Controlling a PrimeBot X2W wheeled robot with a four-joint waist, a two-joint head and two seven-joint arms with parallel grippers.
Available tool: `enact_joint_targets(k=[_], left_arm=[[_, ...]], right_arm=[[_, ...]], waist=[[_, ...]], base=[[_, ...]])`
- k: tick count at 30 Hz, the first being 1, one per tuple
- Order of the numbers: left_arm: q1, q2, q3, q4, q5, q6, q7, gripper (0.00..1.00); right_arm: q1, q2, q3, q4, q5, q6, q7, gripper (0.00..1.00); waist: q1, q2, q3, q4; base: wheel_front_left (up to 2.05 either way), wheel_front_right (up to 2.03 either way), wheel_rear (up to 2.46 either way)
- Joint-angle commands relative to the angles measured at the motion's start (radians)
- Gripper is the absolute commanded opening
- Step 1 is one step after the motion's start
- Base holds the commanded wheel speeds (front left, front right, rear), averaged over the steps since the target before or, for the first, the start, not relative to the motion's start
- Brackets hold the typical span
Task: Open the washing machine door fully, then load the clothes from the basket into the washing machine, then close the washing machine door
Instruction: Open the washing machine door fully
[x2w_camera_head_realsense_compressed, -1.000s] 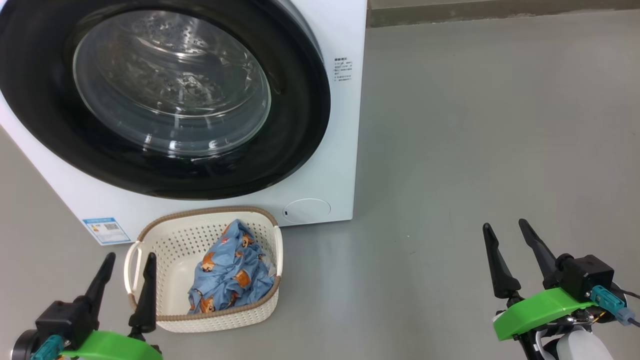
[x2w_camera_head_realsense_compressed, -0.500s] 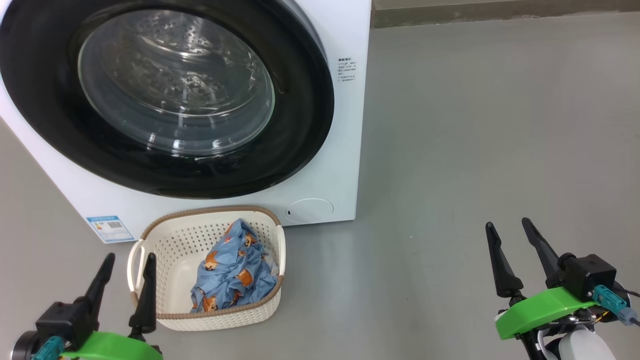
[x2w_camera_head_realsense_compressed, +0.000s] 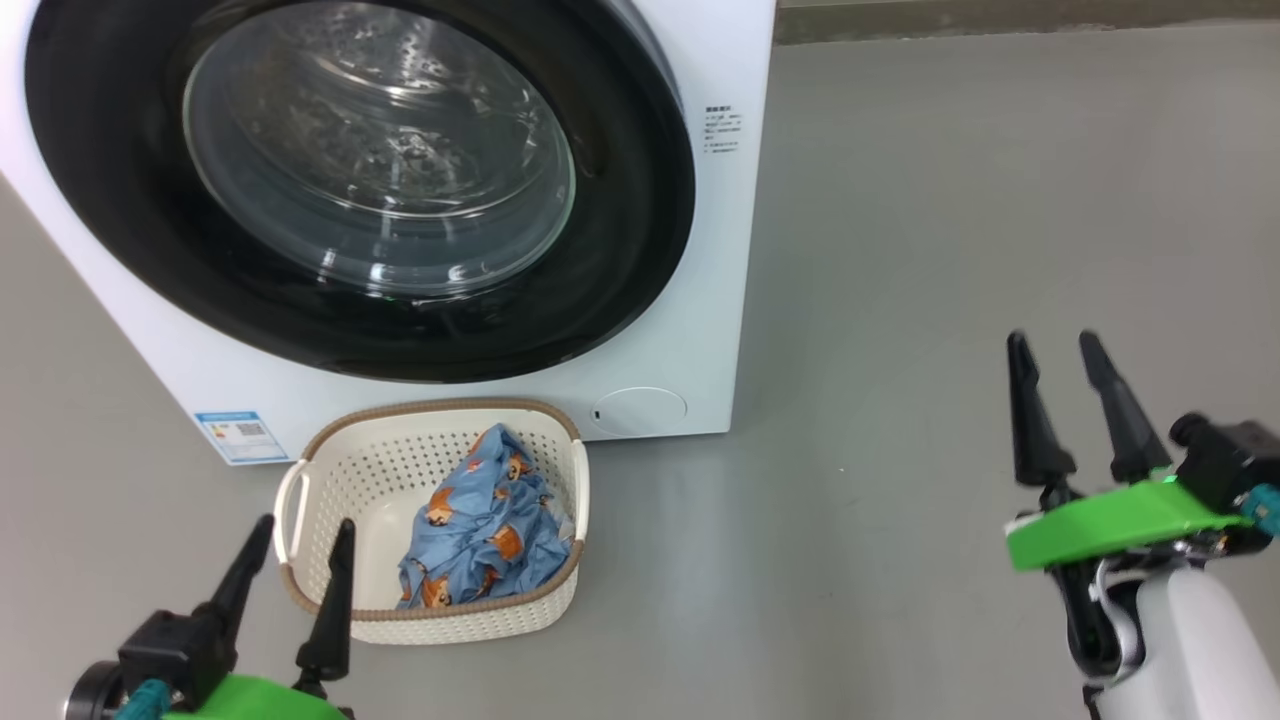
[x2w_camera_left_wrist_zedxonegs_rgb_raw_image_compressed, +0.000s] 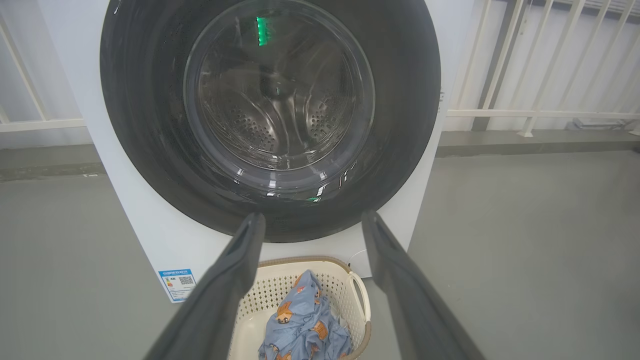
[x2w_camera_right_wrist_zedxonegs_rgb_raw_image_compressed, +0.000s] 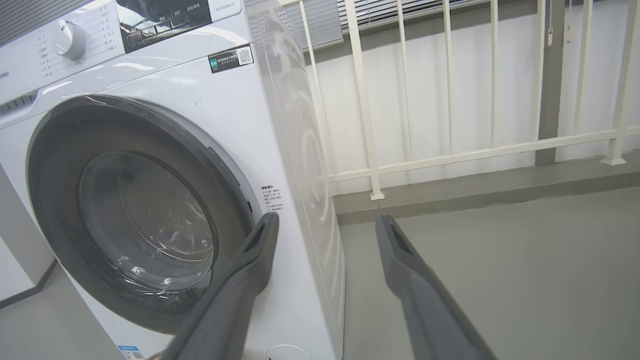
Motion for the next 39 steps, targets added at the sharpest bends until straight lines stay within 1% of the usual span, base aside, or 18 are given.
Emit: enact_joint_targets(k=[1, 8, 15, 20, 21, 22, 23, 24, 25, 26, 27, 31, 35, 38, 39], left_arm=[[-0.013, 0.022, 0.027, -0.027, -0.007, -0.002, -0.007, 1.00], [-0.017, 0.026, 0.007, -0.027, -0.020, -0.002, -0.007, 1.00], [-0.032, 0.034, -0.011, -0.025, -0.028, -0.002, -0.007, 1.00], [-0.049, 0.039, -0.023, -0.022, -0.037, -0.002, -0.007, 1.00], [-0.053, 0.039, -0.024, -0.022, -0.039, -0.002, -0.007, 1.00], [-0.058, 0.040, -0.026, -0.023, -0.041, -0.002, -0.007, 1.00], [-0.062, 0.040, -0.029, -0.024, -0.042, -0.002, -0.007, 1.00], [-0.065, 0.040, -0.030, -0.024, -0.043, -0.002, -0.007, 1.00], [-0.069, 0.041, -0.032, -0.024, -0.044, -0.002, -0.007, 1.00], [-0.069, 0.041, -0.032, -0.024, -0.044, -0.002, -0.007, 1.00], [-0.073, 0.041, -0.034, -0.025, -0.044, -0.002, -0.007, 1.00], [-0.085, 0.040, -0.032, -0.020, -0.047, -0.002, -0.007, 1.00], [-0.093, 0.038, -0.032, -0.017, -0.048, -0.002, -0.007, 1.00], [-0.099, 0.035, -0.032, -0.018, -0.049, -0.002, -0.007, 1.00], [-0.104, 0.033, -0.036, -0.018, -0.048, -0.002, -0.007, 1.00]], right_arm=[[-0.053, 0.003, 0.015, -0.026, 0.024, 0.002, -0.012, 1.00], [-0.171, 0.007, -0.027, -0.002, 0.119, 0.002, -0.012, 1.00], [-0.284, 0.023, -0.134, 0.055, 0.314, 0.002, -0.007, 1.00], [-0.346, 0.029, -0.202, 0.102, 0.425, 0.002, 0.008, 1.00], [-0.356, 0.030, -0.214, 0.113, 0.446, 0.002, 0.012, 0.89], [-0.365, 0.030, -0.225, 0.122, 0.463, 0.002, 0.015, 0.75], [-0.375, 0.031, -0.239, 0.133, 0.484, 0.002, 0.019, 0.48], [-0.384, 0.032, -0.249, 0.143, 0.502, 0.002, 0.023, 0.33], [-0.393, 0.033, -0.259, 0.154, 0.517, 0.002, 0.028, 0.03], [-0.393, 0.033, -0.259, 0.154, 0.517, 0.002, 0.028, 0.03], [-0.403, 0.033, -0.271, 0.167, 0.535, 0.002, 0.035, 0.00], [-0.449, 0.034, -0.318, 0.233, 0.581, 0.002, 0.065, 0.00], [-0.500, 0.035, -0.348, 0.295, 0.593, 0.002, 0.102, 0.00], [-0.543, 0.035, -0.367, 0.337, 0.595, 0.002, 0.142, 0.00], [-0.572, 0.035, -0.384, 0.373, 0.594, 0.002, 0.181, 0.00]], waist=[[0.0000, 0.0000, 0.000, 0.009], [0.0000, 0.0000, 0.009, 0.042], [0.0000, 0.0000, 0.036, 0.081], [0.0000, 0.0000, 0.068, 0.106], [0.0000, 0.0000, 0.075, 0.111], [0.0000, 0.0000, 0.083, 0.115], [0.0000, 0.0000, 0.090, 0.120], [0.0000, 0.0000, 0.096, 0.124], [0.0000, 0.0000, 0.104, 0.127], [0.0000, 0.0000, 0.104, 0.127], [0.0000, 0.0000, 0.110, 0.131], [0.0000, 0.0000, 0.134, 0.139], [0.0000, 0.0000, 0.149, 0.140], [0.0000, 0.0000, 0.161, 0.141], [0.0000, 0.0000, 0.169, 0.142]], base=[[0.00, 0.00, 0.00], [0.00, 0.00, 0.00], [0.00, 0.00, 0.00], [0.00, 0.00, 0.00], [0.00, 0.00, 0.00], [0.00, 0.00, 0.00], [0.00, 0.00, 0.00], [0.00, 0.00, 0.00], [0.00, 0.00, 0.00], [0.00, 0.00, 0.00], [0.00, 0.00, 0.00], [0.00, 0.00, 0.00], [0.00, 0.00, 0.00], [0.00, 0.00, 0.00], [0.00, 0.00, 0.00]])
